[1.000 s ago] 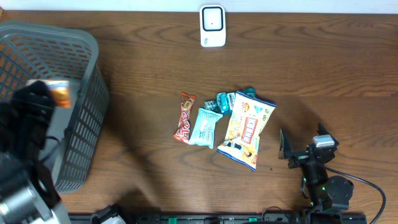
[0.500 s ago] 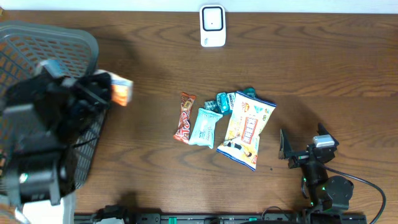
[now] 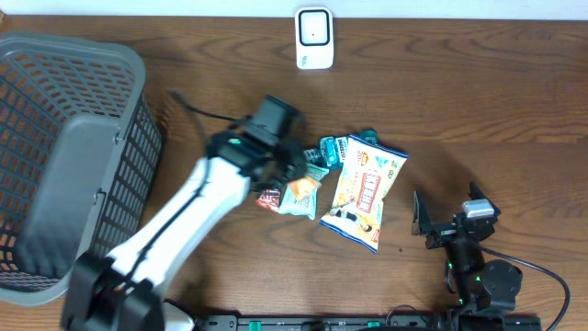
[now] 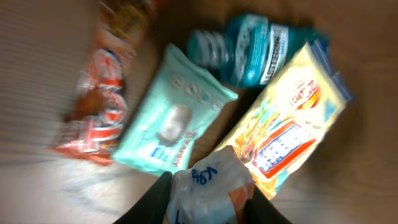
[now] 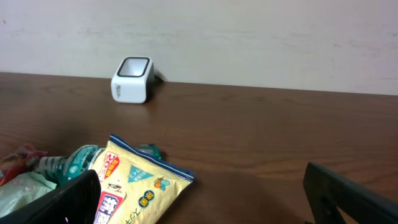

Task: Scan the item barcode
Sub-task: 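Carry the Kleenex pack out and set it on the yellow snack bag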

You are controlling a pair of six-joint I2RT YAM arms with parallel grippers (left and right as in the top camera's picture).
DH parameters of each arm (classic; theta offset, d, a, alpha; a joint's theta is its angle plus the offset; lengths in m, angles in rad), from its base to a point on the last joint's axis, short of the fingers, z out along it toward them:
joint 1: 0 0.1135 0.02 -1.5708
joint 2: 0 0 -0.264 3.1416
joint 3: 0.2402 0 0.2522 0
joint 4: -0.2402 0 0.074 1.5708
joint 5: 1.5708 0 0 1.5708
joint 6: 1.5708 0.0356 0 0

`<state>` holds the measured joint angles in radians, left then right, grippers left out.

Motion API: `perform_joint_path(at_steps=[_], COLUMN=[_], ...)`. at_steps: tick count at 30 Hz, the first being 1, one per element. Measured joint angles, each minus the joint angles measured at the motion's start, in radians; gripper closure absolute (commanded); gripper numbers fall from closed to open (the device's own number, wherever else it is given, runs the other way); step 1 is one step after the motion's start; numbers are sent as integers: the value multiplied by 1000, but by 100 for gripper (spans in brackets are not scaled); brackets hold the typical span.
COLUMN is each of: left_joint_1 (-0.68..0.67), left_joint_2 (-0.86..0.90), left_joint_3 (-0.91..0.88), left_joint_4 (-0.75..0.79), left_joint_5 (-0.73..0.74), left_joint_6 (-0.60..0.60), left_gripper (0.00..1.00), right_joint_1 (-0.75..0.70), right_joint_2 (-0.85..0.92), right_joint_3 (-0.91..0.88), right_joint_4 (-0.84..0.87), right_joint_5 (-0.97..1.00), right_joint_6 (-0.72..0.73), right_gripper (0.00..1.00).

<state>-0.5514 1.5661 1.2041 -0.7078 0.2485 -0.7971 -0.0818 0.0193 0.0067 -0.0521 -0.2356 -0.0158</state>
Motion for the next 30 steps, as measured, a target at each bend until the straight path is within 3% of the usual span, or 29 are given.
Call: perform_joint_path(at_steps=[11, 15, 17, 22, 23, 24, 25, 26, 30], left_joint_1=[-221, -272, -290, -296, -296, -296, -296, -296, -296], left_joint_2=[175, 175, 175, 175, 175, 175, 175, 175, 175], left_joint_3=[-3, -3, -3, -3, -3, -3, -3, -3, -3], left_joint_4=[216, 246, 247, 240, 239, 238, 235, 235, 235], left_joint_5=[-48, -88, -101, -144, -147, -151, -158, -159, -170], left_joint_6=[-98, -110, -119, -119, -119, -118, -116, -118, -109], left_gripper=[75, 32, 21, 21, 22, 43, 80, 92, 93], right_joint_1=[0, 0, 0, 0, 0, 0, 0, 0, 0], right_joint_2=[0, 0, 0, 0, 0, 0, 0, 0, 0], right_joint_3=[0, 0, 0, 0, 0, 0, 0, 0, 0], right_joint_4=[0, 0, 0, 0, 0, 0, 0, 0, 0], right_joint_5=[0, 0, 0, 0, 0, 0, 0, 0, 0], right_joint_6=[0, 0, 0, 0, 0, 0, 0, 0, 0], right_gripper=[1, 1, 1, 1, 1, 1, 1, 1, 1])
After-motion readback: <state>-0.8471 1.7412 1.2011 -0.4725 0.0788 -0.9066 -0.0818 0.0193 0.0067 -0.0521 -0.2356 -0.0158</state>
